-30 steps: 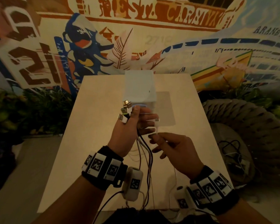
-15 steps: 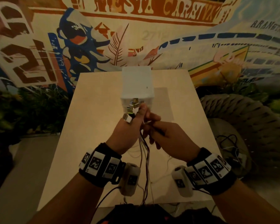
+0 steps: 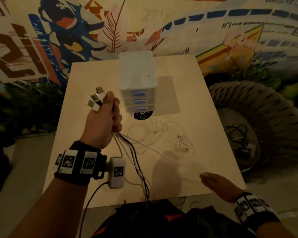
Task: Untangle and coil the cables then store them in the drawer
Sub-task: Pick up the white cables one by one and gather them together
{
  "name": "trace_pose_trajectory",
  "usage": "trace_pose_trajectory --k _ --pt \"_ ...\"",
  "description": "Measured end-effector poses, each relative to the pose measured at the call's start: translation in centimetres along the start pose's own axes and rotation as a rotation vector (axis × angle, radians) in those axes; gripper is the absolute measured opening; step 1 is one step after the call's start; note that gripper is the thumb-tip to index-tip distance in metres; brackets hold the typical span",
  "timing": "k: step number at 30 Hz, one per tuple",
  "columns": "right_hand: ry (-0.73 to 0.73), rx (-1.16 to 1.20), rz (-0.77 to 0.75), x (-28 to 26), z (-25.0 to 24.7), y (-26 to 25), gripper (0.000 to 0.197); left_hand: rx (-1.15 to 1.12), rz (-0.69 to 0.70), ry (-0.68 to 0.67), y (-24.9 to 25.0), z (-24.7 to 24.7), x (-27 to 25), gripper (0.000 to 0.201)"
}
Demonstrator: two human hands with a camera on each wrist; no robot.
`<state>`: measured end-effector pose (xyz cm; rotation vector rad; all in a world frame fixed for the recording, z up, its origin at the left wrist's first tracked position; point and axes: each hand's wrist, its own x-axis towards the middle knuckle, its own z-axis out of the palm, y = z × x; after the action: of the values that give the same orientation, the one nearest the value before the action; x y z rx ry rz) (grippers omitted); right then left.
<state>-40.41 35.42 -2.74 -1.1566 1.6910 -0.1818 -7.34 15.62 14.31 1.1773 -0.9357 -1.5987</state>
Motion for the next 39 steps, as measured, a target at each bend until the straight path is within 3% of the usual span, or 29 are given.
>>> trace_pose_trajectory --k 2,6,8,11,14,16,22,27,30,32,36,39 --pt "-0.075 -0.012 0.101 -0.8 0.7 1.4 0.052 0.027 -0.01 -0.05 -0.7 0.7 -0.2 0.038" --pt "-0.246 -0.118 0.171 -1.6 2.3 2.7 0.05 0.07 -0.043 -0.156 -1.6 2.7 -0.8 0.037" --pt "-0.335 -0.114 0.148 -1.4 2.8 3.7 0.064 0.094 -0.066 -0.181 -2.0 3.3 -0.9 0.038" --pt "-0.388 -0.243 0.111 -1.9 1.7 1.5 0.057 0.121 -0.089 -0.211 -2.6 3.6 -1.0 0.039" --pt "-0.317 -0.301 0.123 -1.2 -1.6 -0.1 0.036 0.133 -0.105 -0.207 -2.7 3.3 -0.9 0.038" --pt "-0.217 -0.316 0.072 -0.1 -3.9 -1.2 0.036 0.136 -0.113 -0.184 -2.7 2.8 -0.9 0.038" --pt "0.174 -0.141 -0.215 5.8 -6.1 -9.7 0.013 0.103 -0.134 -0.12 -3.2 1.1 -1.0 0.038" --pt "0.138 -0.13 -0.095 13.5 -3.0 -14.5 0.022 0.089 -0.147 -0.075 -4.1 -0.6 -0.8 0.037" --pt "0.171 -0.358 -0.093 16.7 -1.2 -15.2 0.032 0.072 -0.166 -0.041 -4.6 -1.6 -0.6 0.036" --pt "0.181 -0.451 -0.093 17.9 -0.6 -15.2 0.035 0.066 -0.182 -0.03 -4.8 -2.3 -0.6 0.037" --pt "0.183 -0.571 -0.118 18.9 -0.2 -14.9 0.022 0.059 -0.201 -0.018 -5.2 -3.5 -0.6 0.038" --pt "0.231 -0.549 -0.159 18.2 -0.8 -14.7 0.019 0.06 -0.218 -0.004 -5.4 -3.9 -0.3 0.037"
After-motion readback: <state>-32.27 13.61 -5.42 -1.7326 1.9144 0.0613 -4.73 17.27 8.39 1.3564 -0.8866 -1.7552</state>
